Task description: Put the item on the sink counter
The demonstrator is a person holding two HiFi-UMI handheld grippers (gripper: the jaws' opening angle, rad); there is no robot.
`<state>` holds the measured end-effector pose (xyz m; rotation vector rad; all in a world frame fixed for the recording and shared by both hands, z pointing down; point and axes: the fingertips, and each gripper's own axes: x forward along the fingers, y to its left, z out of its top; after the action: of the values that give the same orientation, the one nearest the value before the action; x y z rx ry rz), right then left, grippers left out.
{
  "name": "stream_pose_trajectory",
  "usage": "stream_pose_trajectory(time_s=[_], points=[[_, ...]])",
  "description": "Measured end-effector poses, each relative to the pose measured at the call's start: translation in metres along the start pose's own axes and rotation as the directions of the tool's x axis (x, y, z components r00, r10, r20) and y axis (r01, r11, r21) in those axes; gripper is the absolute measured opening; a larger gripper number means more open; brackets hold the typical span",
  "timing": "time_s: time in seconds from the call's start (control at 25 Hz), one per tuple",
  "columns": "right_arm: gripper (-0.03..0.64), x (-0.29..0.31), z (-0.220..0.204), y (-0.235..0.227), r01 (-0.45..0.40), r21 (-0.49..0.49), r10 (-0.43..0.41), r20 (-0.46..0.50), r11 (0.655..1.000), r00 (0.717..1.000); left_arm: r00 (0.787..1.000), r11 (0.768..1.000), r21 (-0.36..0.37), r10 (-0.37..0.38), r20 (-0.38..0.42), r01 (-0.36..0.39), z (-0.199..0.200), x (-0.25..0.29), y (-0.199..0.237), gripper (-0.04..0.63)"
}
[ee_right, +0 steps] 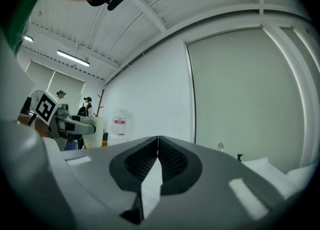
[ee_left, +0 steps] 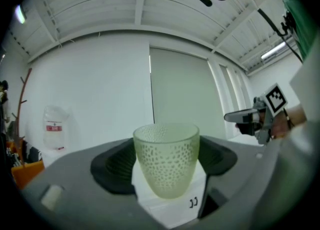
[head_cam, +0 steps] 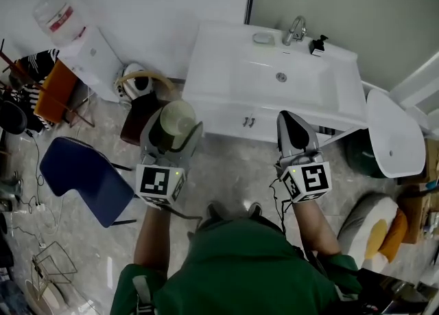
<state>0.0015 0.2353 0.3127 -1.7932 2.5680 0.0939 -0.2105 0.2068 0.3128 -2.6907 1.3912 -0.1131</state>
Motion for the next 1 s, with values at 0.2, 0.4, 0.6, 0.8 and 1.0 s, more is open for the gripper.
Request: stream_pose_trajectory(time_s=[0.2,0.4,0.6,0.8,1.0], points=[[0.002,0.011,0.009,0.022,0.058,0.003,-0.058,0.009,0.998,0.998,0.999,0.999,-0.018,-0.034,-0.003,0.034,-0.012,-0.009,0.037,0.374],[0.002,0.013,0.007,0.026,0.105,-0.007,-0.105,-0.010,0.994,0.994,0.998,0.998,-0.031,-0.056,0.002,0.056,-0.022,-0.011,0.054,0.374],[0.002,0.024,0.001,0.019,0.093,-0.015,-0.094,-0.026,0.996,0.995,0.998,0.997,-0.046,-0.056,0.002,0.056,-0.027,0.004,0.056,0.374],[0.002,0.047,-0.010,0.012,0.055,0.014,-0.055,-0.027,0.998,0.998,0.999,0.999,-0.025,-0.032,-0.014,0.032,-0.031,0.013,0.059,0.374],[0.002,0.084,-0.009,-0.005,-0.008,0.036,0.009,-0.006,0.999,1.000,1.000,1.000,-0.006,0.021,-0.009,-0.022,-0.019,0.034,0.074,0.374]])
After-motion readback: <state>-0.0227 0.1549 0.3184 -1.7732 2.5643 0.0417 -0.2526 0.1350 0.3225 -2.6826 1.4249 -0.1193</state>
